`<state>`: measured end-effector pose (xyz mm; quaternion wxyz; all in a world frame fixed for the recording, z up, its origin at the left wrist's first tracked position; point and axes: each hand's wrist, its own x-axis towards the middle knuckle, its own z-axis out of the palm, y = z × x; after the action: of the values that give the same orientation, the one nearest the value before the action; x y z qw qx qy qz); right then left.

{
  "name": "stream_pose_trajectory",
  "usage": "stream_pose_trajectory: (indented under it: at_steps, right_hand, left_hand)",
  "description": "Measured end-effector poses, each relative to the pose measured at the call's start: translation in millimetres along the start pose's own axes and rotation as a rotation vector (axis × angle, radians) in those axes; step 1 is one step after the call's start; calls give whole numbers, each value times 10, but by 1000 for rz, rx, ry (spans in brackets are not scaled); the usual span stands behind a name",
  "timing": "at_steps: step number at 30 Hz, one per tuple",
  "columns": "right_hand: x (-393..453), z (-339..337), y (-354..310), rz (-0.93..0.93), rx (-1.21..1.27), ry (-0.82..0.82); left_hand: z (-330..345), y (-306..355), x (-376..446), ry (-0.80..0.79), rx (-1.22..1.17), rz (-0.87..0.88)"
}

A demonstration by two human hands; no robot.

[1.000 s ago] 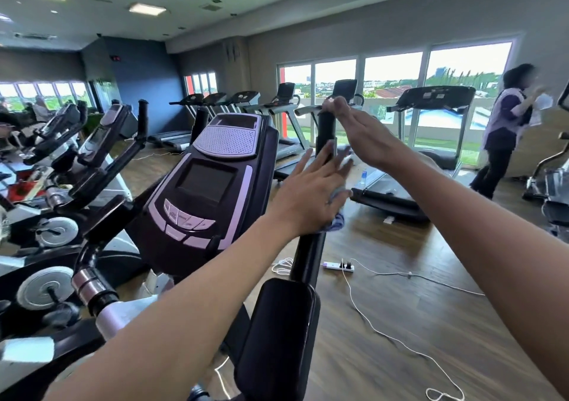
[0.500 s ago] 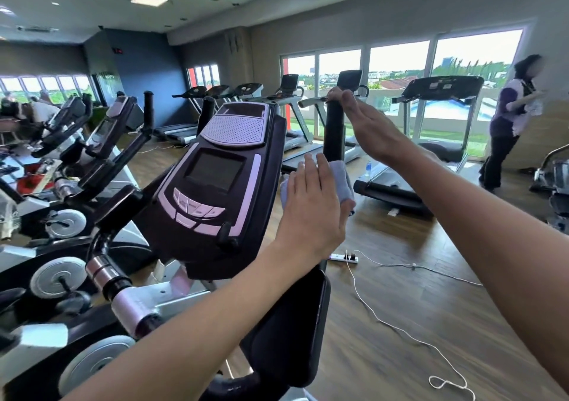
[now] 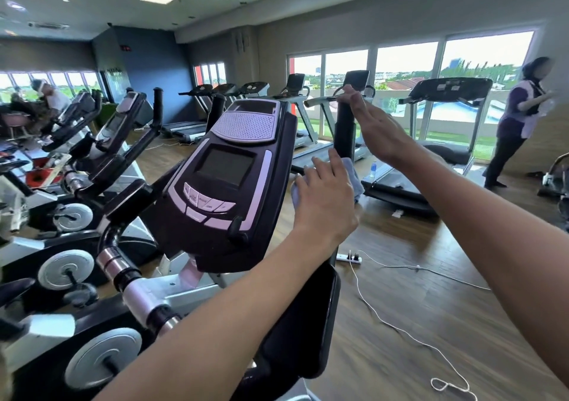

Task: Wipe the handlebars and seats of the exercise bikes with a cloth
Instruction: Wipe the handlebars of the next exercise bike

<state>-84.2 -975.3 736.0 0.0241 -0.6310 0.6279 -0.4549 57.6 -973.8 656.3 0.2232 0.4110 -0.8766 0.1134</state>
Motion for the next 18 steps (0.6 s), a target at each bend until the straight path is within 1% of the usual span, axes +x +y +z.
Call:
stream_pose_trajectory:
  at_steps: [3,7,13,18]
  right_hand:
    - [-16,28,-18,14,-12,1]
    - [-16,48,-2,11,-3,-3]
    - [-8,37,-15,-11,7,-2]
    - [-33,57,-52,1,11,7]
  left_hand:
    - [0,-4,-134,-27,32,16]
    - [56,-60,-226,-1,69,124]
    - [117,-133,95,163,66,321]
    - [146,-200,2,247,-65,431]
